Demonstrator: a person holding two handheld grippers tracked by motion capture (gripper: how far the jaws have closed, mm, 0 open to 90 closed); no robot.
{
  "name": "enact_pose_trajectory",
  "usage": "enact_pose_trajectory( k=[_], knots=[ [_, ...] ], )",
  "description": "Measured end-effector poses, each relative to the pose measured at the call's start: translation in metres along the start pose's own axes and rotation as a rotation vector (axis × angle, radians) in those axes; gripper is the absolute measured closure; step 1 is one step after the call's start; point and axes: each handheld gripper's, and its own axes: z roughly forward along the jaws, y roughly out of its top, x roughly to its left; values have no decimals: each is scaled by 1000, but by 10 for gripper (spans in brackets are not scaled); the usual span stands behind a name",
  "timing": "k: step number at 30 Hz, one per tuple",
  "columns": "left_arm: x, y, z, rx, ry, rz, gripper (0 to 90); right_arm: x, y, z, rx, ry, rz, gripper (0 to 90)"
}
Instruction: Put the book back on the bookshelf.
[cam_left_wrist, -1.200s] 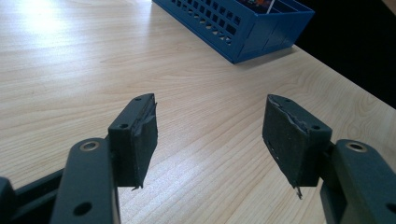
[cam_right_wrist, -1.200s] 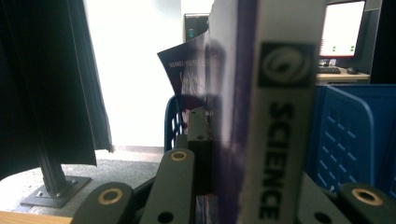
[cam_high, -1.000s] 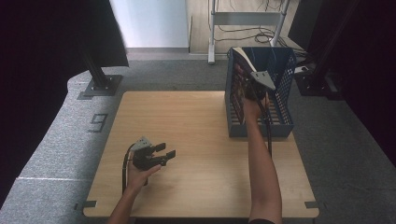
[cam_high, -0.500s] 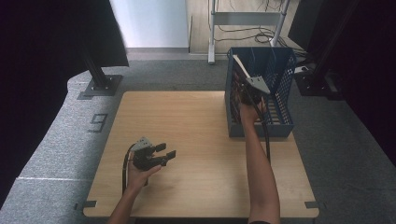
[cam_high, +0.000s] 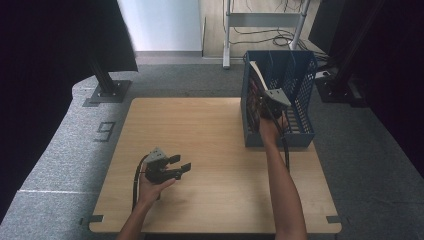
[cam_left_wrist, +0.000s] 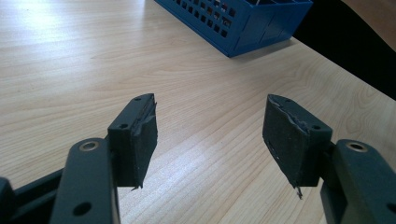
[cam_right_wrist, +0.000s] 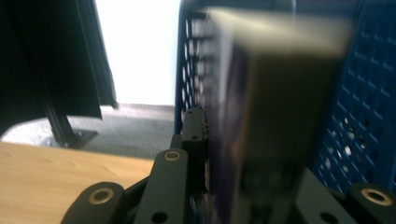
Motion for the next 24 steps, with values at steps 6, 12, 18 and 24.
enact_pose_trajectory(
  k=[6,12,18,24],
  knots=[
    [0,0,0,2,1,-1,356,0,-5,4,26,-16,-10,809],
    [1,-1,0,3,1,-3,356,0,-3,9,27,-34,-32,813],
    [6,-1,-2,-5,9,-15,357,-3,0,19,4,-35,-2,815],
    [8,-1,-4,-10,11,-22,357,-1,-4,25,-37,-73,48,817]
  ],
)
